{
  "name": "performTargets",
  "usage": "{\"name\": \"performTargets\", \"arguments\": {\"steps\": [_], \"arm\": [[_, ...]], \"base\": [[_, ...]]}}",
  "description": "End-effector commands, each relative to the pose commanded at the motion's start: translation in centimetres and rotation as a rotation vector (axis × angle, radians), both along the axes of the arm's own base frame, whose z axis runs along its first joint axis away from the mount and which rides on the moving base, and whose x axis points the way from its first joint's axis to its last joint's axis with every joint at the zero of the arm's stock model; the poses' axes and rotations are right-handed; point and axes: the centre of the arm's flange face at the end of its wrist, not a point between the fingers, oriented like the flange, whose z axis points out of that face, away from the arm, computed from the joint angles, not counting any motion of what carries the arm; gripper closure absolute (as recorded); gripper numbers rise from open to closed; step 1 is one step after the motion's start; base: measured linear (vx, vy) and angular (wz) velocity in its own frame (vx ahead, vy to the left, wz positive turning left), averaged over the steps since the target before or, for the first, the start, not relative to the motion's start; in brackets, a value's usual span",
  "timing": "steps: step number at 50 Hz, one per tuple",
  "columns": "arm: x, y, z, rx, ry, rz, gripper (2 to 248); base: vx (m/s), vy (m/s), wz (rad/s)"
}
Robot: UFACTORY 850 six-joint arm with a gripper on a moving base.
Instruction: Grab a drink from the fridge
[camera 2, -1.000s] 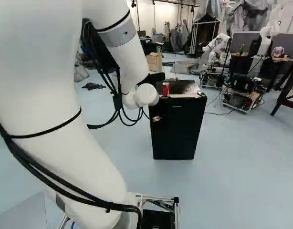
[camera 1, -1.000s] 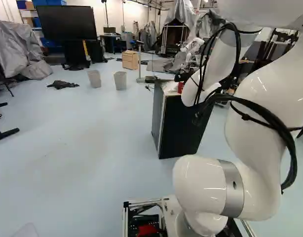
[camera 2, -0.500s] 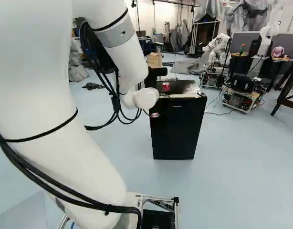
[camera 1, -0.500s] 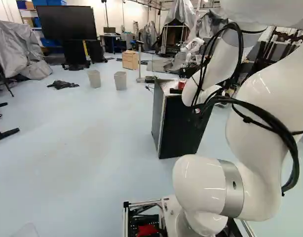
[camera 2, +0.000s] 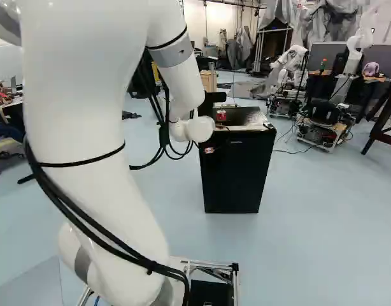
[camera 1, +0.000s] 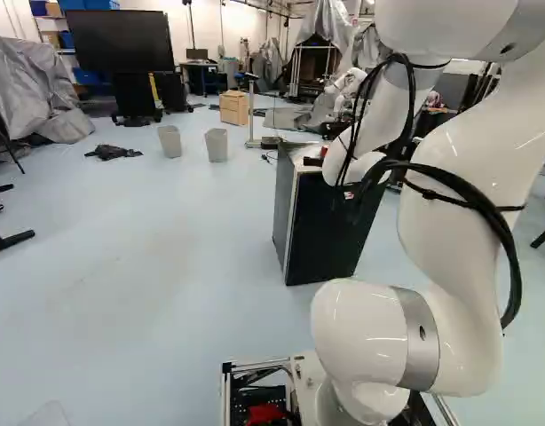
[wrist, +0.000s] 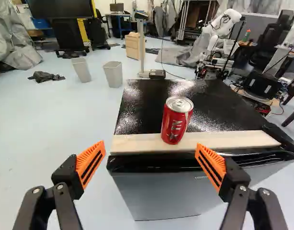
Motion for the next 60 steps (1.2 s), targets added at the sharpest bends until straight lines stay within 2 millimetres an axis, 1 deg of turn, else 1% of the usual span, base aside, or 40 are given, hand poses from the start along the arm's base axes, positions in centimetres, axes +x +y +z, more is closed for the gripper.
{"name": "performTargets", "arguments": {"steps": [7,18,31,43,51,52,56,57,60], "arm": [[1.5,-0.6,-0.6,0.009,-0.029,-0.005,3],[3.4,-2.2,-1.4,0.023,-0.083,-0.029,3],[5.7,-3.8,-2.9,0.029,-0.090,-0.045,3],[7.9,-4.2,-3.5,0.026,-0.100,-0.038,3],[8.4,-4.3,-3.6,0.025,-0.103,-0.036,3],[8.4,-4.3,-3.6,0.025,-0.103,-0.036,35],[8.4,-4.3,-3.6,0.025,-0.103,-0.036,35],[8.4,-4.3,-3.6,0.025,-0.103,-0.036,73],[8.5,-4.3,-3.6,0.025,-0.103,-0.035,73]], "base": [[0.000,0.000,0.000],[0.000,0.000,0.000],[0.000,0.000,0.000],[0.000,0.000,0.000],[0.000,0.000,0.000],[0.000,0.000,0.000],[0.000,0.000,0.000],[0.000,0.000,0.000],[0.000,0.000,0.000]]}}
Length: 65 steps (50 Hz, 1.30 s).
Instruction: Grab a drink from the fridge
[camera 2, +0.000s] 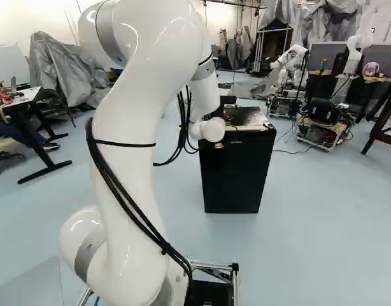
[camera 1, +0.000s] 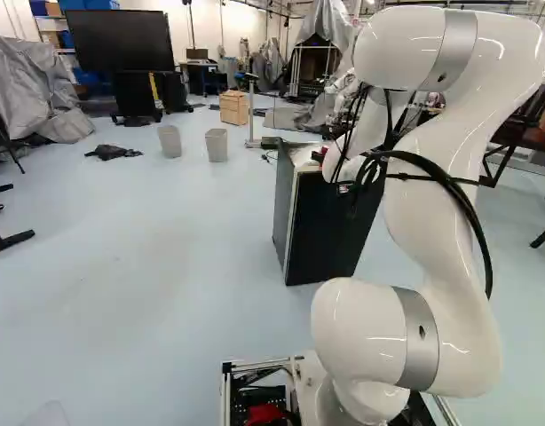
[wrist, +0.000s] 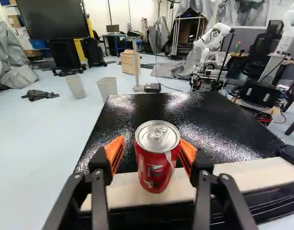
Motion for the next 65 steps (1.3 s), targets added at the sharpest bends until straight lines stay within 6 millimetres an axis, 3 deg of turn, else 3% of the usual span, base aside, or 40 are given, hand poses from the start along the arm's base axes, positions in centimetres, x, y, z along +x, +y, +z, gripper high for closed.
{"name": "performTargets", "arguments": {"steps": [1,2,6,7,43,65], "arm": [[0.0,0.0,0.0,0.000,0.000,0.000,73],[0.0,0.0,0.0,0.000,0.000,0.000,110],[0.0,0.0,0.2,-0.001,-0.003,0.000,110],[0.0,0.0,0.3,-0.002,-0.004,0.000,146],[-0.3,0.1,4.3,-0.025,-0.067,0.000,150],[-0.6,0.6,4.6,-0.025,-0.069,0.001,150]], "base": [[0.000,0.000,0.000],[0.000,0.000,0.000],[0.000,0.000,0.000],[0.000,0.000,0.000],[0.000,0.000,0.000],[0.000,0.000,0.000]]}}
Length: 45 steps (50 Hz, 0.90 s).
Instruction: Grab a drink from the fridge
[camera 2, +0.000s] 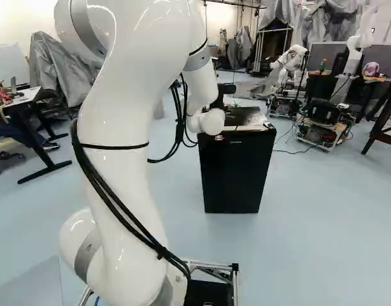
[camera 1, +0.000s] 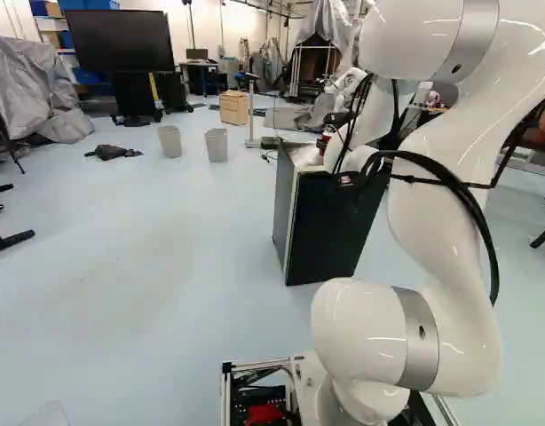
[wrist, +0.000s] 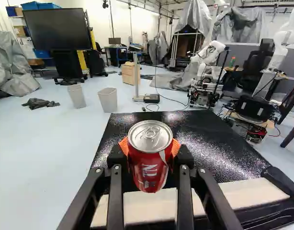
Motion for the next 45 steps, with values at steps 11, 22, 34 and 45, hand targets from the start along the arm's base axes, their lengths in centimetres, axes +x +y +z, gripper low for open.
{"name": "performTargets", "arguments": {"steps": [11,22,34,45], "arm": [[-0.7,0.8,0.1,0.002,0.004,0.001,150],[-1.8,2.0,0.3,0.005,0.009,0.003,150],[-3.4,3.8,0.5,0.009,0.018,0.006,150],[-5.5,5.7,0.6,0.013,0.029,0.010,150]], "base": [[0.000,0.000,0.000],[0.000,0.000,0.000],[0.000,0.000,0.000],[0.000,0.000,0.000]]}}
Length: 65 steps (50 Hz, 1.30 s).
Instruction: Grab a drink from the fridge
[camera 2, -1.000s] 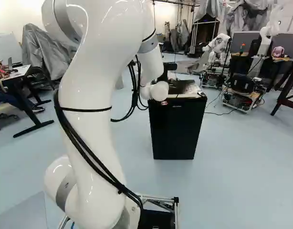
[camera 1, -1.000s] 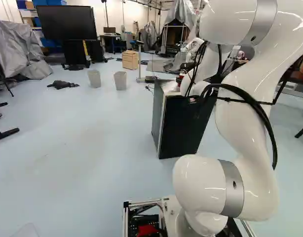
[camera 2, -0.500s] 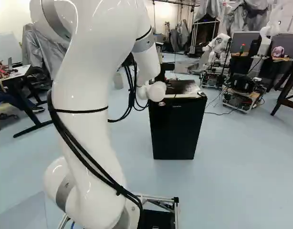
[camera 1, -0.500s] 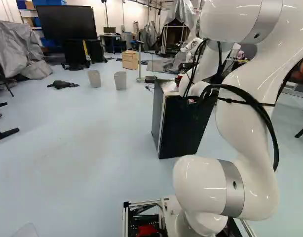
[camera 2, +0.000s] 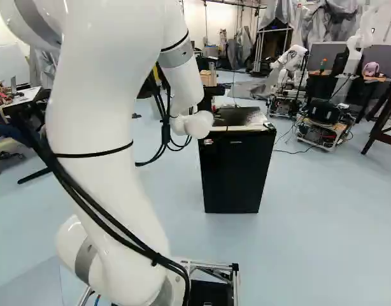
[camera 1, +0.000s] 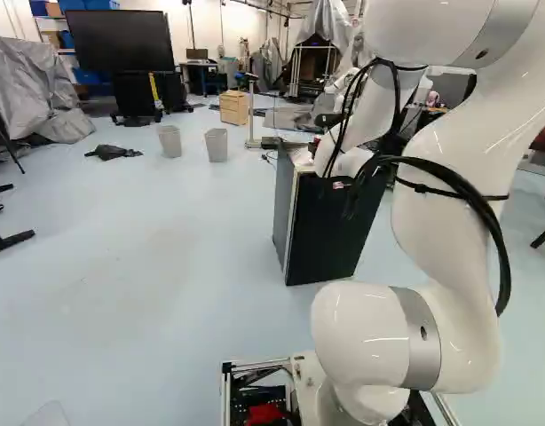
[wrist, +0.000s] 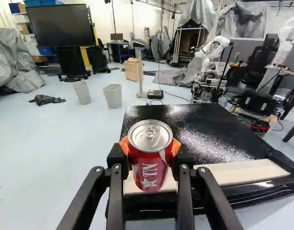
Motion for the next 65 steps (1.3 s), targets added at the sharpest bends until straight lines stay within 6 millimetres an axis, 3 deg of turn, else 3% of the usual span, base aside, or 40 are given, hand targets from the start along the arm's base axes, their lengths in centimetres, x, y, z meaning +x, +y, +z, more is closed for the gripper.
{"name": "performTargets", "arguments": {"steps": [16,32,65], "arm": [[-4.0,3.1,-0.1,0.006,0.020,0.006,150],[-9.2,6.4,-0.8,0.011,0.048,0.014,150],[-18.0,10.2,-3.0,0.013,0.095,0.027,150]], "base": [[0.000,0.000,0.000],[0.000,0.000,0.000],[0.000,0.000,0.000]]}}
